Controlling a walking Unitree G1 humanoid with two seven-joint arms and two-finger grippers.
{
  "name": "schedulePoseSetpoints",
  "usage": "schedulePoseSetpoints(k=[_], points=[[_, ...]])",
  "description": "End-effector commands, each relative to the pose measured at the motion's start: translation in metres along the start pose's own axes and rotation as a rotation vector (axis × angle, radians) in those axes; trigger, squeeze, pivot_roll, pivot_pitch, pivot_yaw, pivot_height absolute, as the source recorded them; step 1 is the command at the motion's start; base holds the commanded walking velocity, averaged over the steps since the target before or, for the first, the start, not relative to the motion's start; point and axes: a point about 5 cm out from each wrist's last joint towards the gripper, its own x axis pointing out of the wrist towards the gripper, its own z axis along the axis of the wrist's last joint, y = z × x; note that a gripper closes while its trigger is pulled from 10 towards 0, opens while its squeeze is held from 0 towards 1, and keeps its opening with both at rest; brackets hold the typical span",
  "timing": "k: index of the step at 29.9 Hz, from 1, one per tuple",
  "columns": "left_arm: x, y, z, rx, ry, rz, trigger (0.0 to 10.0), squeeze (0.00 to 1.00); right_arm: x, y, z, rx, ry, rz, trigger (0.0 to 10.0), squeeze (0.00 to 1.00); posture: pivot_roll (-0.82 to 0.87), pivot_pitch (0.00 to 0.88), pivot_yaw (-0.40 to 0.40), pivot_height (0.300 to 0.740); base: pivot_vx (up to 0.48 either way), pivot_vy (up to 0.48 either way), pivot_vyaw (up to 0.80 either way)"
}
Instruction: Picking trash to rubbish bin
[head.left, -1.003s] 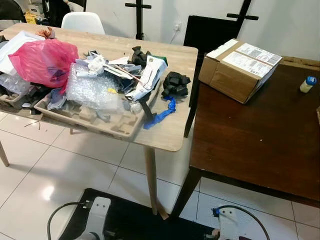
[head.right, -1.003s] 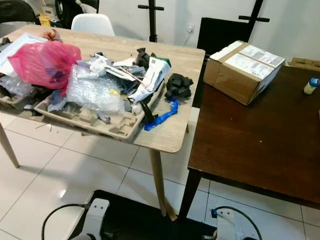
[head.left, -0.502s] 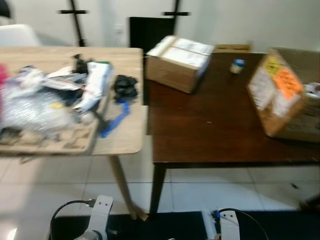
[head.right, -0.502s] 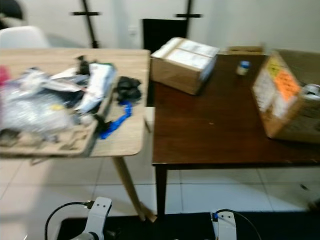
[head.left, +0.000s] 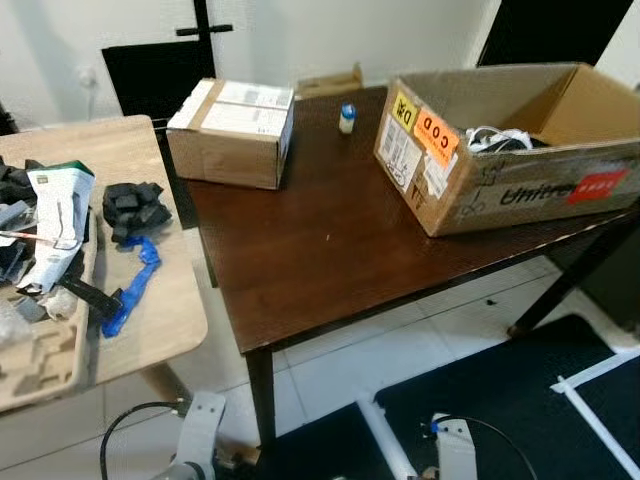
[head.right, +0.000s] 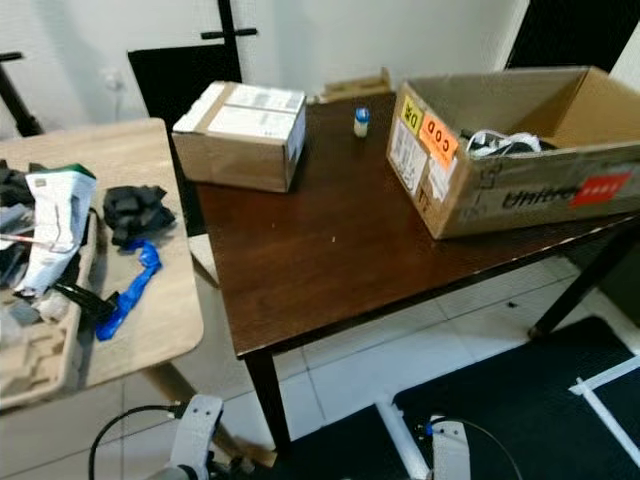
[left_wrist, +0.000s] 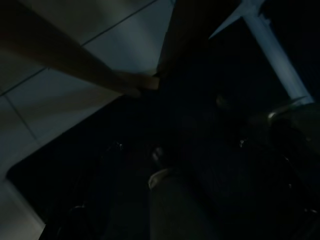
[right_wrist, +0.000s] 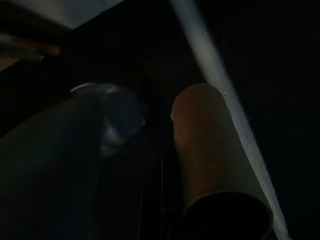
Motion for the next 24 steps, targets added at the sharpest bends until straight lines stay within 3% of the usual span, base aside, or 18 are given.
schedulePoseSetpoints(k=[1,18,24], points=[[-0.0022,0.0011,-0.01,0.0,0.031,0.005,10.0,0.0,0.0002,0.004,-0.0074,-0.009,0.036,0.022,10.0,0.0,-0.03,0.138,0.021,0.74,0.0,0.0,0.0],[-0.0023,0.0016,-0.0091,-0.062,0.011,0.015,10.0,0.0,0.0005,0.0094,-0.007,-0.03,0.029,0.068,10.0,0.0,-0.02,0.155,0.02,0.74,0.0,0.0,0.0],[-0.0026,0.0032,-0.0094,-0.077,0.011,0.028,10.0,0.01,0.0002,0.0071,-0.0072,-0.039,0.024,0.06,10.0,0.0,-0.02,0.157,0.02,0.74,0.0,-0.29,0.0]])
